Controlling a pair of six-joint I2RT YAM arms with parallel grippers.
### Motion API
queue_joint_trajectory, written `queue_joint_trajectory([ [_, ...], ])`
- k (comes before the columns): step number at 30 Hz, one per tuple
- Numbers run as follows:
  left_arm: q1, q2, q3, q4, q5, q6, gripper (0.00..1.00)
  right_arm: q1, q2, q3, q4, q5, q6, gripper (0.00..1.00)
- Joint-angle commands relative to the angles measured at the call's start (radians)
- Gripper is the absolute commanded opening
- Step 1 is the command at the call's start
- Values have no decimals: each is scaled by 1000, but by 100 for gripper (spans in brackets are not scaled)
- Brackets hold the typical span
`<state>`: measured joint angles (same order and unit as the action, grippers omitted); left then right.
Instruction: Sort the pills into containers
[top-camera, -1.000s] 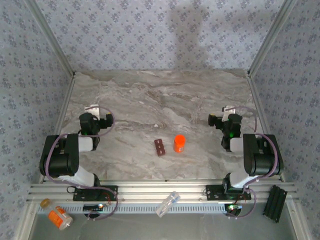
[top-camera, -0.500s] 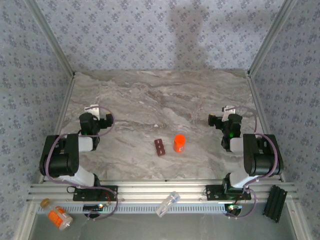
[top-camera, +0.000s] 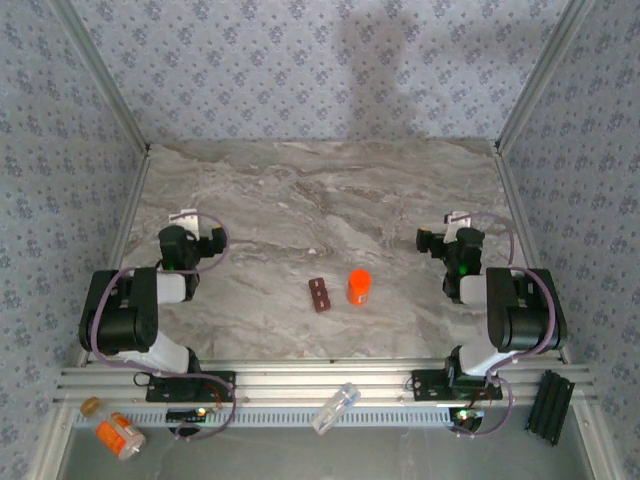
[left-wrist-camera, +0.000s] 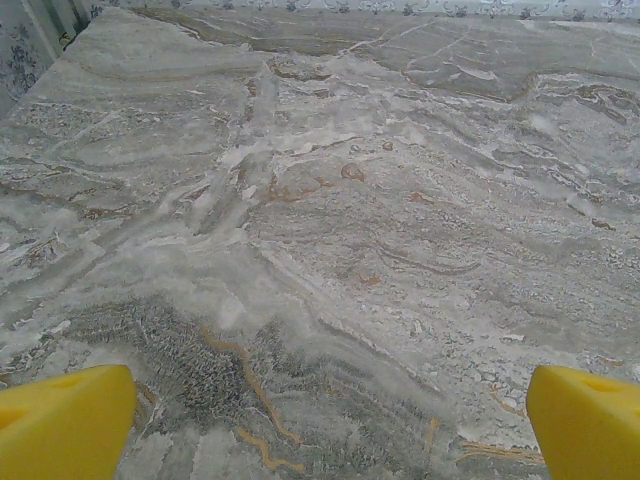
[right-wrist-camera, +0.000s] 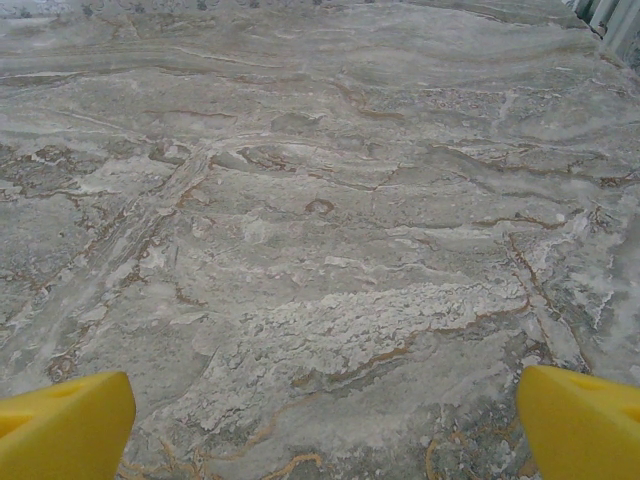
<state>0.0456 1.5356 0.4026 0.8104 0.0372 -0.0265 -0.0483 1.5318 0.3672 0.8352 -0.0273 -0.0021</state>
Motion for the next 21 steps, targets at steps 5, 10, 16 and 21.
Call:
queue_joint_trajectory([
  [5, -1, -18, 22, -29, 9, 3, 100, 3, -91, 14, -59, 9, -25, 100],
  [10, 0, -71, 69, -151, 12, 1, 100, 15, -211, 101, -318, 86, 18, 100],
  [16, 0, -164, 117, -299, -31, -16, 100, -58, -259, 286, -673, 51, 407, 100],
  [21, -3, -251, 248, -551, -87, -144, 99, -135, -225, 378, -707, -269, 525, 100],
])
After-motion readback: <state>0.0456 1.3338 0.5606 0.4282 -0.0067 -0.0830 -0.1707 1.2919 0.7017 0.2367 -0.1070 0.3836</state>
